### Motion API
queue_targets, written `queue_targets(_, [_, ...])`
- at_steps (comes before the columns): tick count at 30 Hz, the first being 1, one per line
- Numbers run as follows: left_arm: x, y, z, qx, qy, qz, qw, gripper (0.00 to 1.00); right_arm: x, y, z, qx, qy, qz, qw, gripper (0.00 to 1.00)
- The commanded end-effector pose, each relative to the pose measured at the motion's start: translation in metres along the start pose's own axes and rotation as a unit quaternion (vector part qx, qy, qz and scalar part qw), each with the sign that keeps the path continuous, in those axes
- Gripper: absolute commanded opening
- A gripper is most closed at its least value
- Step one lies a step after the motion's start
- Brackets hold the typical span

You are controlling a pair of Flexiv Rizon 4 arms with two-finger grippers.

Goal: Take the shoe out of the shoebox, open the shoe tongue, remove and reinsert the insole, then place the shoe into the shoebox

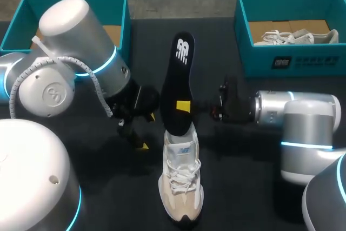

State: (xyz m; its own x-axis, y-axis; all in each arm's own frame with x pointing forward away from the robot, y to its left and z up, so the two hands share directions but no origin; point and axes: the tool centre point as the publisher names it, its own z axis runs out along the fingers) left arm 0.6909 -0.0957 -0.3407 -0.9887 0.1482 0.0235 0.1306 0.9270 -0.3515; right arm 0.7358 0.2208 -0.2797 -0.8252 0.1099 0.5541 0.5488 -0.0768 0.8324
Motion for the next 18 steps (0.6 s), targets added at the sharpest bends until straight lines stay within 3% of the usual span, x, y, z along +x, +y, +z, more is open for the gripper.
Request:
queue_targets(1, [0.0003, -0.0003, 0.0018, -0.001, -0.001, 0.0, 1.0, 1.0, 0.0013, -0.0038, 0.0052, -0.006, -0.004, 0.0, 1.0, 0.0])
queue_targets(18, [0.0003, -0.0003, 0.0018, -0.001, -0.001, 0.0, 1.0, 1.0, 0.0019, -0.0098, 0.0124, -0.017, -0.006, 0.001, 1.0, 0.0])
